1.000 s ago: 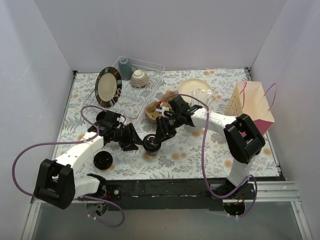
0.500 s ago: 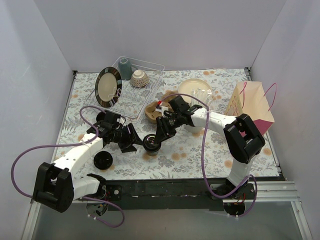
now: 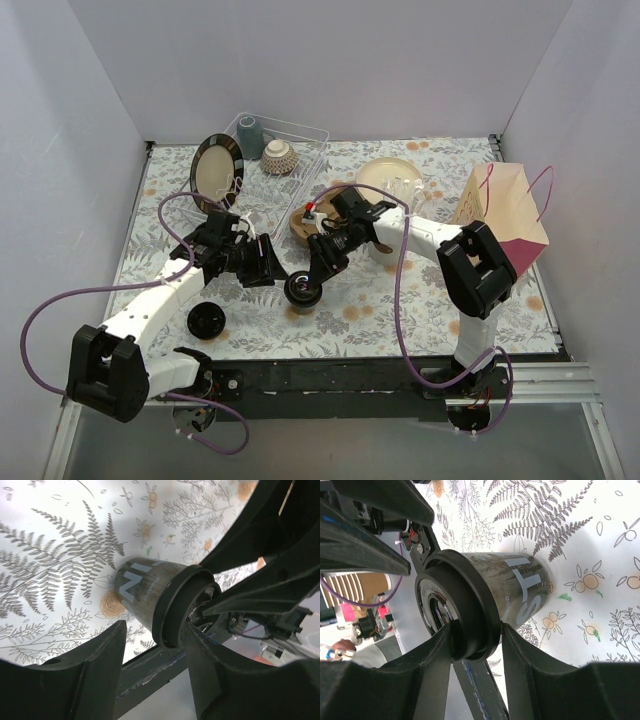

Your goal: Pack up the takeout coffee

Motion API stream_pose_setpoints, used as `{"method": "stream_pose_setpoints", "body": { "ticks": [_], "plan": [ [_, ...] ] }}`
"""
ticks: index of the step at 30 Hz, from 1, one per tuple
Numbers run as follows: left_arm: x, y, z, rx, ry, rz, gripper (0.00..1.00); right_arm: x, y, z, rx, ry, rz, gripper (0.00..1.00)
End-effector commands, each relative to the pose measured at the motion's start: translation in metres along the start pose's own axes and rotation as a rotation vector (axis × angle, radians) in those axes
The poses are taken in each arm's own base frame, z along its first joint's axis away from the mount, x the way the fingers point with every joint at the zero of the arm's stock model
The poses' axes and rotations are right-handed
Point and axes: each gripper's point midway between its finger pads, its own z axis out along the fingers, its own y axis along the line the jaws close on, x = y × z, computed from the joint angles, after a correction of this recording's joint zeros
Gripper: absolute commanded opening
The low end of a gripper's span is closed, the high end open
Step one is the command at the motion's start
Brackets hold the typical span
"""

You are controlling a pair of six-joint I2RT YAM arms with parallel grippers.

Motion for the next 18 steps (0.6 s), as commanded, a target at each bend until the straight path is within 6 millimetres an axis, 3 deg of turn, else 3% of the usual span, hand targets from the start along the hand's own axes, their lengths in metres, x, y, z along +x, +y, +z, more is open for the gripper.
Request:
{"method": "stream_pose_setpoints", "body": {
  "ticks": [1, 10, 18],
  "plan": [
    [0.010, -0.015, -0.005, 0.132, 0.017, 0.102, 0.48, 0.031, -0.030, 0.010, 0.088, 0.116, -0.003, 0.30],
    [0.020, 0.003, 0.011, 0.106, 0.041, 0.072, 0.40, 0.030, -0.030, 0.010, 0.087, 0.124, -0.014, 0.29],
    [0.034, 0.025, 0.023, 0.021, 0.100, -0.021, 0.21, 0.030, -0.036, 0.010, 0.136, 0.119, 0.001, 0.28]
  ]
}}
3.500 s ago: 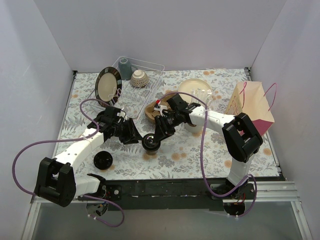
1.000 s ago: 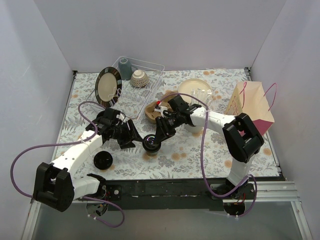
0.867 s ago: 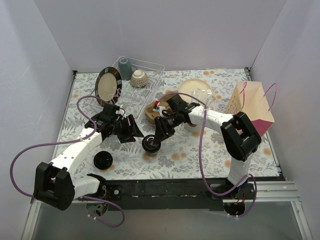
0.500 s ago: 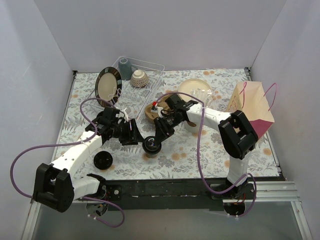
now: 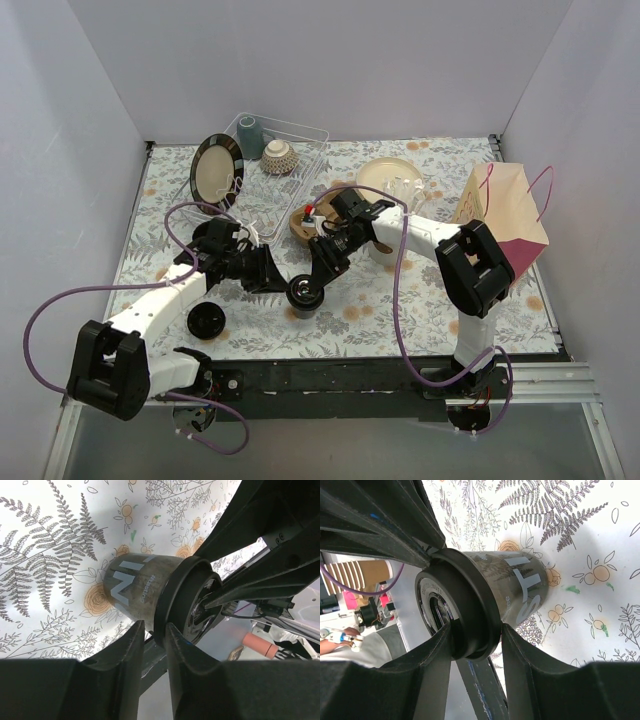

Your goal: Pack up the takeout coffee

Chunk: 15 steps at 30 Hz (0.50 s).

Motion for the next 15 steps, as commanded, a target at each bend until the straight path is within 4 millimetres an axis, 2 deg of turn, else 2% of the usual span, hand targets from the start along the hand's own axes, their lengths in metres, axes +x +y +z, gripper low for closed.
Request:
{"method": "stream_pose_setpoints", "body": {
  "ticks": [1, 3, 12, 15],
  "plan": [
    [0.012, 0.026, 0.009, -0.094, 0.027, -0.077, 0.21, 0.020, -0.038, 0.010, 0.168, 0.062, 0.033, 0.27],
    [0.011, 0.032, 0.009, -0.132, 0.010, -0.111, 0.20, 0.020, -0.040, 0.009, 0.187, 0.052, 0.037, 0.27],
    [0.043, 0.070, 0.020, -0.301, 0.108, -0.306, 0.21, 0.030, -0.049, 0.010, 0.222, 0.038, 0.050, 0.27],
    [0.037, 0.065, 0.021, -0.293, 0.077, -0.295, 0.27, 0.030, -0.049, 0.010, 0.220, 0.025, 0.046, 0.28]
  ]
}}
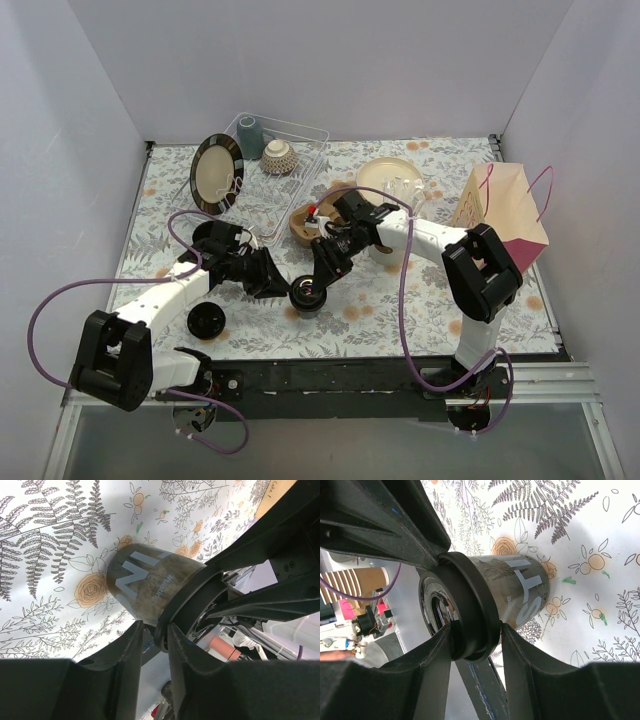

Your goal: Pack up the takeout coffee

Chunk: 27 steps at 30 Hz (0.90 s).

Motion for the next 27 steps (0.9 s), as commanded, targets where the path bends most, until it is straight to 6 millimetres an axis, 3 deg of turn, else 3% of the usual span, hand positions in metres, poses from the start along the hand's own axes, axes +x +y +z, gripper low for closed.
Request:
{"method": "stream_pose_setpoints", "body": {
  "ticks": [1, 6, 13, 16, 20, 27],
  "plan": [
    [0.013, 0.063, 0.012, -0.264, -0.012, -0.090, 0.29, 0.025, -0.047, 0.014, 0.176, 0.047, 0.014, 0.28],
    [0.011, 0.053, 0.015, -0.237, 0.014, -0.090, 0.32, 0.023, -0.048, 0.014, 0.185, 0.036, 0.018, 0.27],
    [-0.020, 0.004, 0.005, -0.139, -0.022, -0.015, 0.45, 0.023, -0.049, 0.012, 0.210, 0.025, 0.053, 0.25],
    [-0.027, 0.003, 0.001, -0.177, -0.030, -0.002, 0.48, 0.027, -0.050, 0.012, 0.220, 0.029, 0.082, 0.25],
    [-0.048, -0.015, -0.013, -0.196, -0.089, 0.042, 0.51, 0.031, -0.052, 0.011, 0.237, 0.030, 0.117, 0.25],
    [-0.054, -0.027, -0.027, -0.199, -0.124, 0.065, 0.54, 0.031, -0.052, 0.010, 0.252, 0.016, 0.157, 0.25]
  ]
}}
